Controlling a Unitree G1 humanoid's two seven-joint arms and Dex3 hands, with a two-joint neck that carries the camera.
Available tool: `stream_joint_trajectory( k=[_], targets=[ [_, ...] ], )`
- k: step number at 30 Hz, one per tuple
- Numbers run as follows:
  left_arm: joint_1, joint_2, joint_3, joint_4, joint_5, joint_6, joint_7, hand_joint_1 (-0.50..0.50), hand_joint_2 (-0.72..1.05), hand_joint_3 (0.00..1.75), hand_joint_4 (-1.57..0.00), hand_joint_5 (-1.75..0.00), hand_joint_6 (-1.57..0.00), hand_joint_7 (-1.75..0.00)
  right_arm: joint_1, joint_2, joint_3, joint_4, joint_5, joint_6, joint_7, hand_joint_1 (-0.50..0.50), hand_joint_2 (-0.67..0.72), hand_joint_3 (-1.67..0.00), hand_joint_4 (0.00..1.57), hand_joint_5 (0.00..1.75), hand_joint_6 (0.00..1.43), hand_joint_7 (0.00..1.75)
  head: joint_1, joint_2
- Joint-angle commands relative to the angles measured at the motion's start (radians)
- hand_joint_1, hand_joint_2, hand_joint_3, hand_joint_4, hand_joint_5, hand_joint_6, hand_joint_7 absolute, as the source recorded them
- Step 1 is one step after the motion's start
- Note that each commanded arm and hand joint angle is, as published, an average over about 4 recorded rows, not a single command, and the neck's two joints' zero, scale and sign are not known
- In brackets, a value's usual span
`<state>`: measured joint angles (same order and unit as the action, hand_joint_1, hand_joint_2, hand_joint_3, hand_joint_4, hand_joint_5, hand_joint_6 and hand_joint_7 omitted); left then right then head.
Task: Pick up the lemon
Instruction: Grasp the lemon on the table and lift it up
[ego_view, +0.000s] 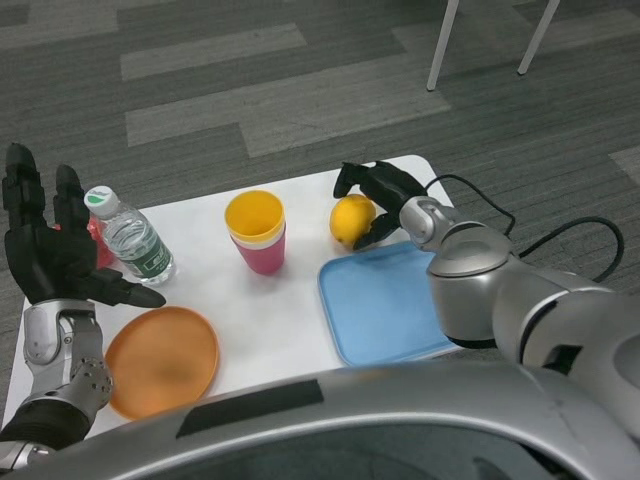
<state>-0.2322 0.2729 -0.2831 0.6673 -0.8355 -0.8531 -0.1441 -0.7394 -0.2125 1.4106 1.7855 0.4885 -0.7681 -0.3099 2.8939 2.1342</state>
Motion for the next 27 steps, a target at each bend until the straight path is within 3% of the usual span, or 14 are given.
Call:
stream_joint_trajectory(
  k=[1,5,12,16,22,27],
  targets=[
    [-0.002,-0.007,0.015,0.002,0.006,-0.007,0.002,-0.5,-0.72,0.09,0.0,0.0,0.0,0.0,0.016,-0.029,-0.067,-0.023,0.001,-0.009,-0.013,-0.46,-0.56,-0.24,0.45,1.55,0.63,1.4,-0.001,0.007],
    [-0.018,-0.013,0.026,0.012,0.005,-0.008,-0.001,-0.5,-0.72,0.09,0.0,0.0,0.0,0.0,0.025,-0.051,-0.137,-0.054,-0.001,-0.013,-0.022,-0.46,-0.54,-0.24,0.49,1.45,0.65,1.34,-0.004,0.027],
    [-0.021,-0.015,0.034,0.022,0.003,-0.014,0.001,-0.5,-0.72,0.09,0.0,0.0,0.0,0.0,0.073,-0.098,-0.288,-0.151,-0.003,-0.027,-0.026,-0.46,-0.54,-0.24,0.52,1.45,0.64,1.26,-0.016,0.054],
    [-0.016,-0.017,0.038,0.018,0.004,-0.019,0.001,-0.5,-0.72,0.09,0.0,0.0,0.0,0.0,0.104,-0.125,-0.368,-0.239,-0.006,-0.033,-0.024,-0.46,-0.54,-0.16,0.61,1.45,0.71,1.26,-0.019,0.063],
    [-0.011,-0.017,0.045,0.011,0.004,-0.024,0.001,-0.5,-0.72,0.09,0.0,0.0,0.0,0.0,0.152,-0.154,-0.529,-0.337,-0.015,-0.045,0.005,-0.46,-0.54,-0.16,0.71,1.45,0.79,1.26,-0.03,0.072],
    [-0.006,-0.021,0.063,0.007,0.005,-0.029,0.001,-0.5,-0.72,0.09,0.0,0.0,0.0,0.0,0.225,-0.169,-0.71,-0.424,-0.02,-0.054,0.027,-0.46,-0.54,-0.16,0.71,1.45,0.74,1.19,-0.041,0.085]
  ],
)
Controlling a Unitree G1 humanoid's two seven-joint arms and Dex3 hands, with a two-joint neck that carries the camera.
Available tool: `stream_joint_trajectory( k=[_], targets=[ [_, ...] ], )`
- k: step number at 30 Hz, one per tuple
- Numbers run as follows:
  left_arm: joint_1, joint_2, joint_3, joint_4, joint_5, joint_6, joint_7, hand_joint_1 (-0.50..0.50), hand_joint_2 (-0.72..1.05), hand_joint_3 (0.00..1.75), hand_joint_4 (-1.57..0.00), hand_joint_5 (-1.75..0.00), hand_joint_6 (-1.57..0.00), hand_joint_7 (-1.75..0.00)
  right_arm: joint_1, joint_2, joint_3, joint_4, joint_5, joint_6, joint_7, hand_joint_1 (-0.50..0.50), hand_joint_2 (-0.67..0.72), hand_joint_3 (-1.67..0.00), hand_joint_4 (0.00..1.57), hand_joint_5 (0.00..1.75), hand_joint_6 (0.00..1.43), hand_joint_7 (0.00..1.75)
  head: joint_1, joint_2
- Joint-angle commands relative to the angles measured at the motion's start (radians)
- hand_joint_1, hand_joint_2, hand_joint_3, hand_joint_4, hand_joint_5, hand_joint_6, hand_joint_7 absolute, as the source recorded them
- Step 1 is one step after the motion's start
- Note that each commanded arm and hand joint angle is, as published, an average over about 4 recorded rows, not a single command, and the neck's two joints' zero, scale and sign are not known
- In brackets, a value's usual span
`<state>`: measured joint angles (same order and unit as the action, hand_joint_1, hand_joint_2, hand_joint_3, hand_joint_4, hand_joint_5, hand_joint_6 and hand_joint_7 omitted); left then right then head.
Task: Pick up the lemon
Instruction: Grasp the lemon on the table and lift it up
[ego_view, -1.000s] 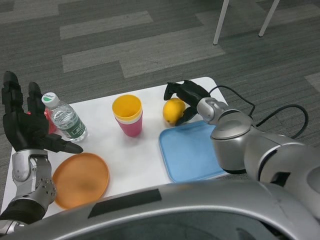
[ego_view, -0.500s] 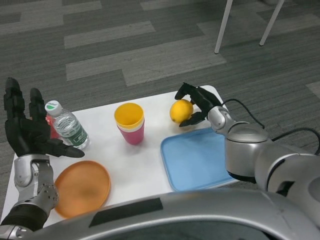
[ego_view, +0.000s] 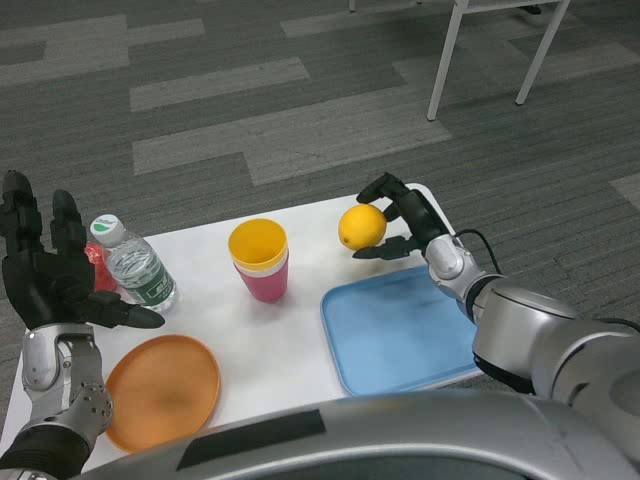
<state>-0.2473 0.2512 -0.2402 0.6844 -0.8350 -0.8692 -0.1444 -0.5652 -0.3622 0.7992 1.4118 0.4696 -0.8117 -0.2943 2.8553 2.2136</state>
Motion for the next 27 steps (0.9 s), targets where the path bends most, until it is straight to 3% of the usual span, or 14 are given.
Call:
stream_joint_trajectory(
  k=[1,5,11,19,27],
  targets=[
    [0.01,-0.001,0.027,-0.01,0.005,-0.015,0.002,-0.5,-0.72,0.09,0.0,0.0,0.0,0.0,0.07,-0.022,-0.138,-0.076,-0.003,-0.014,0.017,-0.46,-0.54,-0.16,0.71,1.45,0.74,1.19,-0.004,0.009],
    [0.011,-0.004,0.035,-0.016,0.006,-0.017,0.002,-0.5,-0.72,0.09,0.0,0.0,0.0,0.0,0.132,-0.03,-0.258,-0.151,-0.014,-0.034,0.046,-0.46,-0.54,-0.16,0.69,1.45,0.74,1.19,-0.009,0.031],
    [0.011,-0.003,0.038,-0.023,0.009,-0.017,0.002,-0.5,-0.72,0.09,0.0,0.0,0.0,0.0,0.203,-0.063,-0.344,-0.27,-0.012,-0.065,0.075,-0.46,-0.54,-0.14,0.7,1.45,0.75,1.19,-0.039,0.034],
    [0.028,-0.005,0.04,-0.038,0.01,-0.017,0.002,-0.5,-0.72,0.09,0.0,0.0,0.0,0.0,0.271,-0.105,-0.373,-0.43,-0.005,-0.093,0.087,-0.46,-0.49,-0.1,0.74,1.45,0.8,1.19,-0.048,0.052],
    [0.044,-0.004,0.044,-0.046,0.016,-0.017,0.0,-0.5,-0.72,0.09,0.0,0.0,0.0,0.0,0.341,-0.113,-0.401,-0.551,0.002,-0.111,0.073,-0.46,-0.49,-0.08,0.77,1.45,0.8,1.19,-0.013,0.081]
  ],
)
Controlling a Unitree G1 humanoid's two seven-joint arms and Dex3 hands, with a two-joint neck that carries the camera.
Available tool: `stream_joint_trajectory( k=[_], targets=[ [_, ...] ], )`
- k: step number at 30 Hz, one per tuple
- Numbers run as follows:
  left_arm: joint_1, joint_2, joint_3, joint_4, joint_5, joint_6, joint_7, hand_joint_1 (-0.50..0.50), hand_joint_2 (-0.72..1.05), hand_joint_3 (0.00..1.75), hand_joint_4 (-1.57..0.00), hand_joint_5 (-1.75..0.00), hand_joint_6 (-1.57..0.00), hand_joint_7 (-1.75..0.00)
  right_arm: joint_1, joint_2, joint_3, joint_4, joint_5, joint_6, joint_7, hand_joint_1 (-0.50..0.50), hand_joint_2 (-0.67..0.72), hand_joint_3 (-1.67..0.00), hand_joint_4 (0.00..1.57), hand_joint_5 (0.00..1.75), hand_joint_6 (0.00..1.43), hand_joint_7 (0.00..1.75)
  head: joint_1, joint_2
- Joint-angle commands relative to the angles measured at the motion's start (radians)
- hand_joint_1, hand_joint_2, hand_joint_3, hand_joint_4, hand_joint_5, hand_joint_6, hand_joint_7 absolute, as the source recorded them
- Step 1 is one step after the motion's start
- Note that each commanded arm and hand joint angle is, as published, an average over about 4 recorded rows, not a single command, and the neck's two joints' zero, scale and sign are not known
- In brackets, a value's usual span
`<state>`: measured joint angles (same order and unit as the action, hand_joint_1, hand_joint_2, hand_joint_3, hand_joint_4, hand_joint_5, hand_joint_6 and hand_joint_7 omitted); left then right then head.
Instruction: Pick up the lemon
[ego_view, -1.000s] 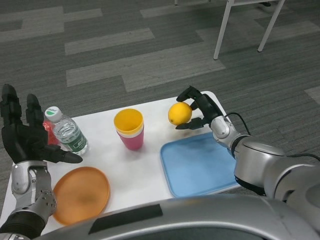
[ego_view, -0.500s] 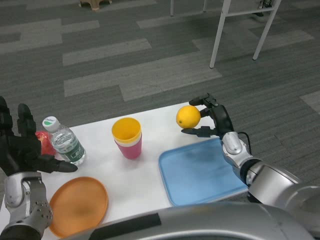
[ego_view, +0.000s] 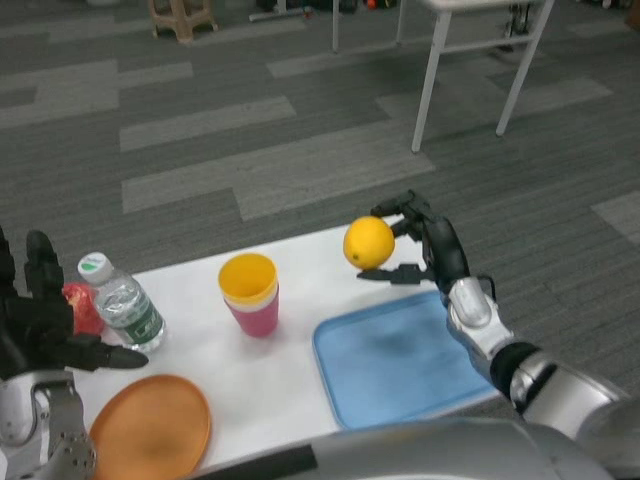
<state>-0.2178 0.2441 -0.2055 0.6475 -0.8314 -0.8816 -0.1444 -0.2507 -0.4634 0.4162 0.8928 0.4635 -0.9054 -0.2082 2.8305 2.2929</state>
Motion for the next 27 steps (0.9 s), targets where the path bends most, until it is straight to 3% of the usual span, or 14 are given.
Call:
stream_joint_trajectory(
  k=[1,14,19,27],
  targets=[
    [0.015,0.003,0.009,-0.009,0.012,-0.005,0.0,-0.5,-0.72,0.09,0.0,0.0,0.0,0.0,0.03,-0.012,-0.019,-0.037,0.009,-0.017,-0.015,-0.46,-0.51,-0.08,0.77,1.45,0.8,1.19,0.017,0.002],
    [0.024,0.002,0.011,-0.017,0.02,-0.005,0.0,-0.5,-0.72,0.09,0.0,0.0,0.0,0.0,0.045,-0.015,-0.006,-0.081,0.014,-0.022,-0.036,-0.46,-0.48,-0.16,0.82,1.45,0.83,1.19,0.024,0.008],
    [0.026,-0.002,0.011,-0.017,0.023,-0.005,0.0,-0.5,-0.72,0.09,0.0,0.0,0.0,0.0,0.042,-0.016,0.0,-0.092,0.014,-0.026,-0.05,-0.46,-0.48,-0.08,0.83,1.45,0.86,1.19,0.038,0.015],
    [0.031,-0.015,0.012,-0.017,0.032,-0.004,0.0,-0.5,-0.72,0.09,0.0,0.0,0.0,0.0,0.019,-0.025,0.025,-0.092,0.015,-0.032,-0.073,-0.46,-0.48,-0.12,0.88,1.45,0.86,1.19,0.086,0.023]
  ],
)
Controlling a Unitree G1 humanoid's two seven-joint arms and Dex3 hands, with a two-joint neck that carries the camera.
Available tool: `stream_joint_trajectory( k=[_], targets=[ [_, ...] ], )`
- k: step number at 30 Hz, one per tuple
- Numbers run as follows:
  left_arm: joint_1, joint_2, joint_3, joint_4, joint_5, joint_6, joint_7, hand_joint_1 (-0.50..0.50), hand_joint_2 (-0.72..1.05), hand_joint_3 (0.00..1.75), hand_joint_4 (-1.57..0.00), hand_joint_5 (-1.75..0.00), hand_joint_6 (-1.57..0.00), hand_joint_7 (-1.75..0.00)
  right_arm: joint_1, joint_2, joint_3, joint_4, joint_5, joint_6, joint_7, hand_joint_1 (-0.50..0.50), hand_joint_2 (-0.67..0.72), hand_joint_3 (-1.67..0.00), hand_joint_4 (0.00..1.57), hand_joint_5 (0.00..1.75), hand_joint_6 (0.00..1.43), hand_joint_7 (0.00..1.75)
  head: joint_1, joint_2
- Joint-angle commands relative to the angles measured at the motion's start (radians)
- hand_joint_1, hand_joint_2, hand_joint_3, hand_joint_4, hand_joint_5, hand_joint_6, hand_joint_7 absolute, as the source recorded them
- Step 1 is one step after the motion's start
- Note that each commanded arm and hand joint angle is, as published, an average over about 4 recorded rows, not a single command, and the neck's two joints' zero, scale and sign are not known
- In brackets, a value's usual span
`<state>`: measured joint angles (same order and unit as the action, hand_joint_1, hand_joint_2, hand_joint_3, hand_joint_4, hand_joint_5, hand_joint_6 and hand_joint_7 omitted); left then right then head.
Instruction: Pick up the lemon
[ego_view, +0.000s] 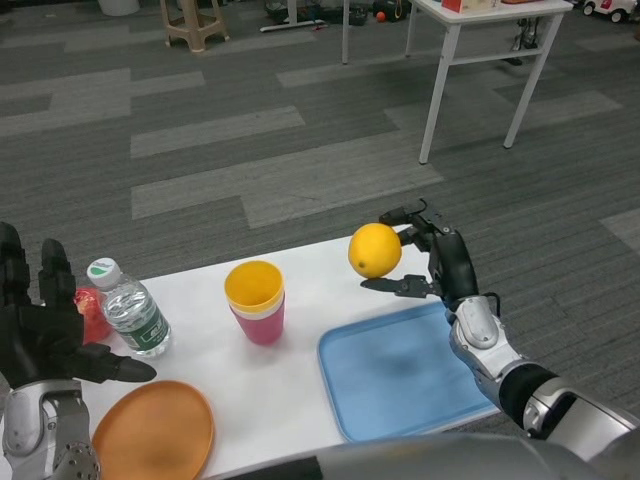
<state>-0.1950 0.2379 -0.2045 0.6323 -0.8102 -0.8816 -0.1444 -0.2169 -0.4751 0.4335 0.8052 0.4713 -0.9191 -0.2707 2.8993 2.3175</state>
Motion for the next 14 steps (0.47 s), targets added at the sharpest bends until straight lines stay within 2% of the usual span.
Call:
stream_joint_trajectory(
  k=[1,10,14],
  targets=[
    [0.009,-0.01,0.011,-0.002,0.011,-0.004,0.0,-0.5,-0.72,0.09,0.0,0.0,0.0,0.0,-0.019,-0.014,0.01,-0.003,0.007,-0.018,-0.012,-0.46,-0.48,-0.12,0.88,1.45,0.86,1.19,0.025,-0.004],
    [0.008,-0.018,0.013,0.001,0.015,-0.004,-0.001,-0.5,-0.72,0.09,0.0,0.0,0.0,0.0,-0.051,-0.008,0.033,0.023,0.007,-0.024,-0.035,-0.46,-0.48,-0.1,0.93,1.45,0.91,1.19,0.144,-0.003],
    [0.007,-0.021,0.014,0.001,0.018,-0.004,-0.001,-0.5,-0.72,0.09,0.0,0.0,0.0,0.0,-0.064,-0.004,0.044,0.038,0.007,-0.025,-0.043,-0.46,-0.48,-0.08,0.96,1.45,0.91,1.19,0.148,-0.004]
  ],
)
